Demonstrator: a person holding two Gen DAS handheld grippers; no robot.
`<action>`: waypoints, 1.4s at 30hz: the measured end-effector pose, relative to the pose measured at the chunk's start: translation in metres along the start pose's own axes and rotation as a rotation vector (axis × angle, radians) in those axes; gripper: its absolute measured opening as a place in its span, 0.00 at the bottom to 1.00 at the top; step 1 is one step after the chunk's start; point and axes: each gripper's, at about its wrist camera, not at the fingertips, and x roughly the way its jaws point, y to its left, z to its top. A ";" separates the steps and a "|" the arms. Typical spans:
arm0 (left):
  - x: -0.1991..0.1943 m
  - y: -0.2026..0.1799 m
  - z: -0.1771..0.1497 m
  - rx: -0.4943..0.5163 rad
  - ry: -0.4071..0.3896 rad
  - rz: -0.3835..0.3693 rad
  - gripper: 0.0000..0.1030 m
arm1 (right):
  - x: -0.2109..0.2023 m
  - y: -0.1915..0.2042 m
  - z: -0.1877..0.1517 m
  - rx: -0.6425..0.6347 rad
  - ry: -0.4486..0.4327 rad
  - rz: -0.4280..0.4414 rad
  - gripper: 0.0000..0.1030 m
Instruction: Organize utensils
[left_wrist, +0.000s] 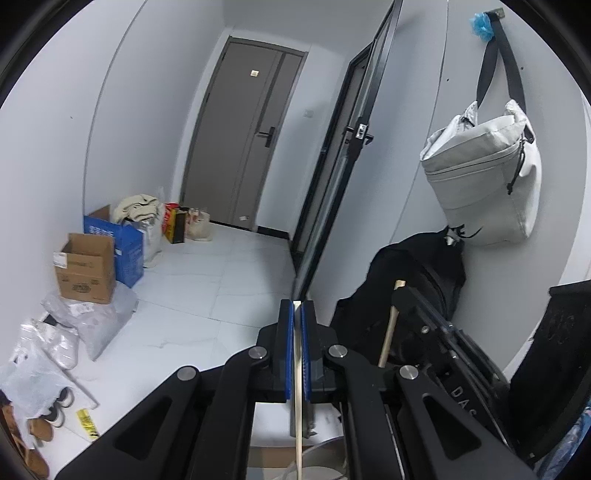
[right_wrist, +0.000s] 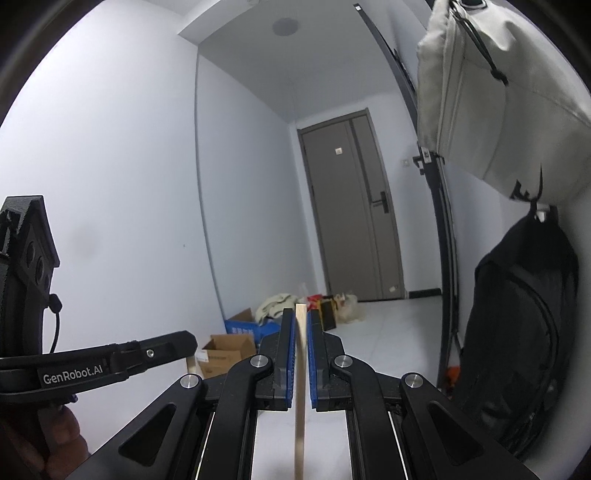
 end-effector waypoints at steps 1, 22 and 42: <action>0.002 0.001 0.000 -0.010 0.007 -0.018 0.00 | 0.001 -0.001 -0.001 -0.004 0.002 0.003 0.05; 0.009 -0.010 -0.017 0.056 0.175 -0.239 0.00 | -0.033 -0.013 -0.027 0.020 0.220 0.075 0.05; -0.055 -0.016 -0.030 0.007 0.168 -0.130 0.57 | -0.158 -0.033 -0.025 0.182 0.248 -0.016 0.73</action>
